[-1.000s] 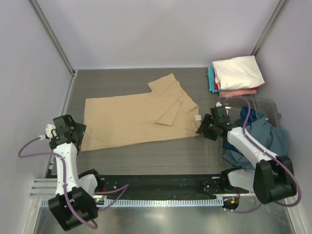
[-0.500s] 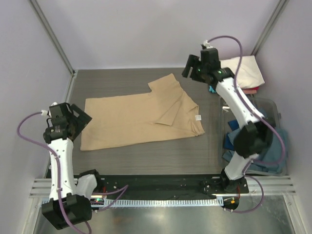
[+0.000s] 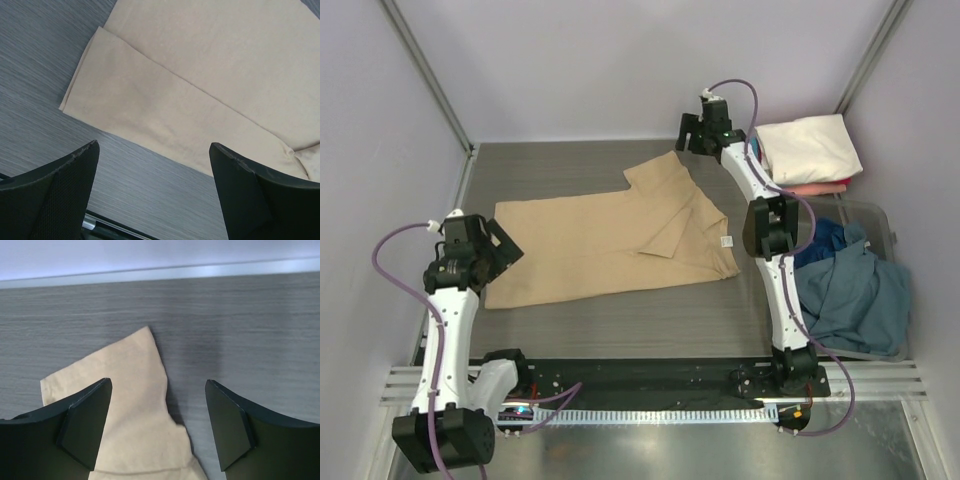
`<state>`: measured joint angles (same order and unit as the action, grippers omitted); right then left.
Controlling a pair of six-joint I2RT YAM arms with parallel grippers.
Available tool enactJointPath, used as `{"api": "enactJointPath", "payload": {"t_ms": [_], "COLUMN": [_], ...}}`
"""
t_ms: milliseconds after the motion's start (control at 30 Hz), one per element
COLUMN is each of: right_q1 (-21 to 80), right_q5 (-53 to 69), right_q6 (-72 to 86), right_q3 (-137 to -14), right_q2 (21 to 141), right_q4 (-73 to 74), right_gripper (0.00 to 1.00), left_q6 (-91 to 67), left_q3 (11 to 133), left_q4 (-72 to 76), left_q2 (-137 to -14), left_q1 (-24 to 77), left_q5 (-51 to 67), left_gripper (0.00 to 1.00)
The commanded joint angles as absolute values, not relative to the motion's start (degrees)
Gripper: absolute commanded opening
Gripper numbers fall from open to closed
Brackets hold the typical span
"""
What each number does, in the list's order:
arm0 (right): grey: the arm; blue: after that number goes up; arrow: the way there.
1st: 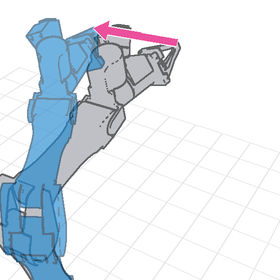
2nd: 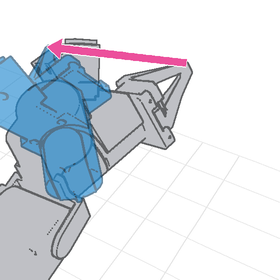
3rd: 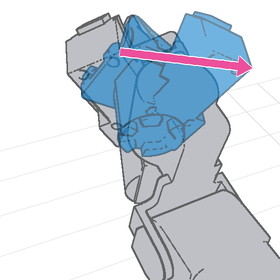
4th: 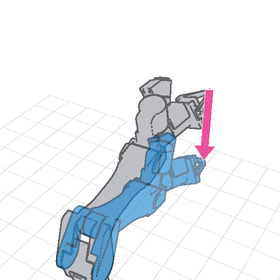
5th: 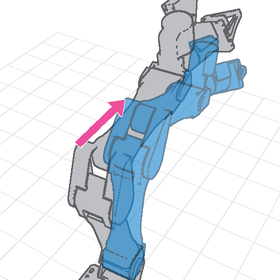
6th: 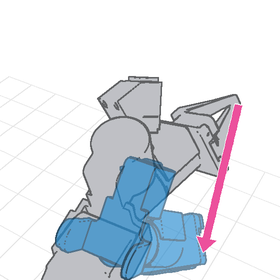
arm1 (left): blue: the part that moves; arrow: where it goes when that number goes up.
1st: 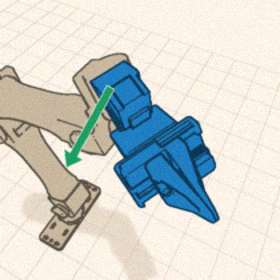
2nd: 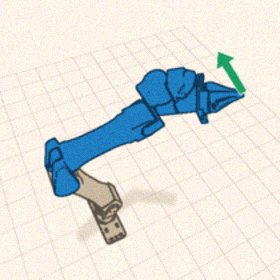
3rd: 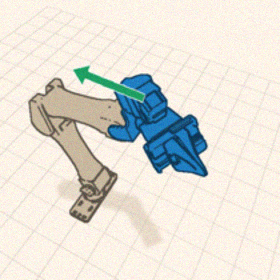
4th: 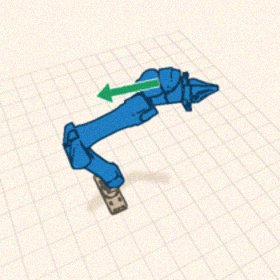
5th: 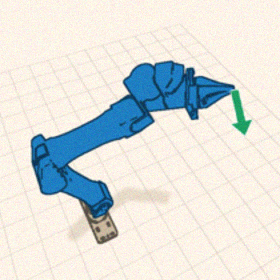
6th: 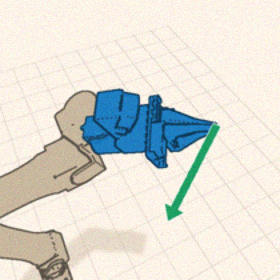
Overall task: Fold and stack the t-shirts
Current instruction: Fold the tshirt
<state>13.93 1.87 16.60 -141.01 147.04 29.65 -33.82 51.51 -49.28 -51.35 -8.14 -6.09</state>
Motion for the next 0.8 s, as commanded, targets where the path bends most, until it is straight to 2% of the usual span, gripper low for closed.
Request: {"api": "enactJointPath", "payload": {"t_ms": [0,133,367,533,633,667,733,767], "right_q1": [14.6,15.1,17.2,17.7,18.1,18.1,18.2,18.2], "right_q5": [2.9,3.5,0.7,2.5,2.8,2.9,2.1,1.7], "right_q6": [14.9,15.9,16.6,18.4,18.2,18.3,17.8,17.5], "right_q3": [-144.2,-149.6,-151.3,-152.0,-150.2,-150.1,-149.2,-148.7], "right_q2": [148.2,155.2,161.6,163.1,162.9,162.8,162.3,161.9], "right_q4": [18.6,15.1,11.2,12.0,12.7,13.0,13.4,13.2], "right_gripper": [0.81,0.81,0.81,0.71,0.55,0.42,0.28,0.15], "left_q6": [-32.7,-32.7,-32.7,-32.8,-32.8,-32.8,-32.8,-32.9], "left_q3": [51.9,51.6,51.8,51.9,51.9,51.9,52.0,52.0], "left_q4": [-48.1,-48.0,-48.5,-48.4,-48.8,-48.8,-48.8,-48.7], "left_q2": [-52.0,-51.7,-53.1,-53.3,-53.8,-53.9,-54.1,-54.4], "left_q1": [-6.9,-6.2,-5.5,-5.4,-5.3,-5.4,-5.3,-5.4], "left_q5": [-7.0,-7.5,-8.1,-8.0,-8.3,-8.5,-9.0,-9.3], "left_gripper": [0.91,0.91,0.91,0.91,0.9,0.9,0.9,0.9]}}
